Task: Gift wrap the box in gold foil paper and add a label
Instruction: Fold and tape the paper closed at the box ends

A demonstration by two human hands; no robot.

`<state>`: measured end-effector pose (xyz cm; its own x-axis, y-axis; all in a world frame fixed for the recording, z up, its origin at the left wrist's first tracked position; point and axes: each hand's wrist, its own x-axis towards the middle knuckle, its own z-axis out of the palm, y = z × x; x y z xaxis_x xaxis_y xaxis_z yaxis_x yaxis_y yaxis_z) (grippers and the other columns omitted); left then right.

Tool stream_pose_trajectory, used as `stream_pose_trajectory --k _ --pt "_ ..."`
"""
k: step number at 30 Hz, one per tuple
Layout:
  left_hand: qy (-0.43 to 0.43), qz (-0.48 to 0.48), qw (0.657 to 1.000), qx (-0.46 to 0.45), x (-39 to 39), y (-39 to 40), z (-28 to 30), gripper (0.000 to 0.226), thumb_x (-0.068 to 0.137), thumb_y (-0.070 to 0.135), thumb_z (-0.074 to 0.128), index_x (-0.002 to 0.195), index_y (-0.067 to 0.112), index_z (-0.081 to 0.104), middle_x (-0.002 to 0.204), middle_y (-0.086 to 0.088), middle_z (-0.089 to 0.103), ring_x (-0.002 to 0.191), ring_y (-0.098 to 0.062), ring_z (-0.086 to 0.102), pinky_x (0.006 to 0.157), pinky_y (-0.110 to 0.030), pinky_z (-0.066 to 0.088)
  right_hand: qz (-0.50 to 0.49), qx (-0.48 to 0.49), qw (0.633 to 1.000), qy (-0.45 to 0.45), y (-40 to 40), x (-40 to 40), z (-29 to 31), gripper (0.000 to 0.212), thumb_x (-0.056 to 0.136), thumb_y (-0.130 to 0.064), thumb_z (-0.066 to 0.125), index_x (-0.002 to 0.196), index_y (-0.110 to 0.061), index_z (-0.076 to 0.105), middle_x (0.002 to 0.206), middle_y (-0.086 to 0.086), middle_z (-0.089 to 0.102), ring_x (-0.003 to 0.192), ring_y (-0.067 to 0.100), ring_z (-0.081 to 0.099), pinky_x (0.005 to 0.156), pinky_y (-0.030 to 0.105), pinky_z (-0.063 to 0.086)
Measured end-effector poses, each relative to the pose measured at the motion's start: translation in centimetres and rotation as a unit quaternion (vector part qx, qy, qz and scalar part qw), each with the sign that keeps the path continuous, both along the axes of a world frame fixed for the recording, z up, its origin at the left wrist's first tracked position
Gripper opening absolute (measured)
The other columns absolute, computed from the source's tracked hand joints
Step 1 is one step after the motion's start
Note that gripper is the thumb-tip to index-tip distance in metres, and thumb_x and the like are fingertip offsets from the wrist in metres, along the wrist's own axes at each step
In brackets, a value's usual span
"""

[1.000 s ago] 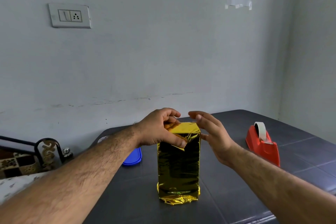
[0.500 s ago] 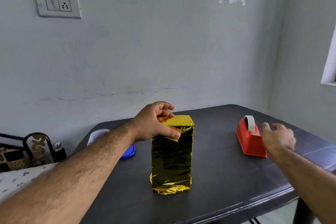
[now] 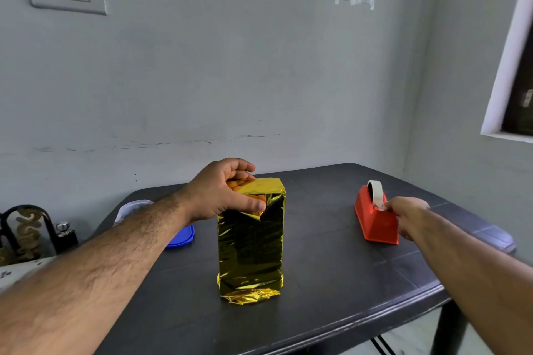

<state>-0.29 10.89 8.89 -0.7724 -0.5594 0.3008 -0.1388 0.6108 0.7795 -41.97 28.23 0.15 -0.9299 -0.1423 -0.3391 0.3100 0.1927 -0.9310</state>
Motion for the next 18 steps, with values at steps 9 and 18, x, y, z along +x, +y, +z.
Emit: stream_pose_trajectory --k 9,18 --pt "-0.012 0.004 1.000 -0.010 -0.1 0.1 0.2 0.098 0.051 0.045 0.097 0.140 0.027 0.059 0.126 0.015 0.067 0.120 -0.004 0.061 0.103 -0.028 0.052 -0.040 -0.081 0.996 0.024 -0.5 3.1 2.4 0.037 0.092 -0.009 0.073 0.126 -0.007 0.059 0.105 0.012 0.061 0.094 0.027 0.061 0.080 0.036 0.048" --pt "-0.012 -0.002 1.000 -0.003 0.0 -0.5 0.4 0.112 0.037 0.060 0.097 0.138 0.029 0.061 0.127 0.013 0.067 0.119 -0.004 0.063 0.097 -0.024 0.052 -0.091 -0.107 0.990 0.028 0.5 5.2 0.5 0.028 0.087 -0.021 0.069 0.109 -0.005 0.061 0.102 0.011 0.066 0.088 0.028 0.066 0.075 0.037 0.053"
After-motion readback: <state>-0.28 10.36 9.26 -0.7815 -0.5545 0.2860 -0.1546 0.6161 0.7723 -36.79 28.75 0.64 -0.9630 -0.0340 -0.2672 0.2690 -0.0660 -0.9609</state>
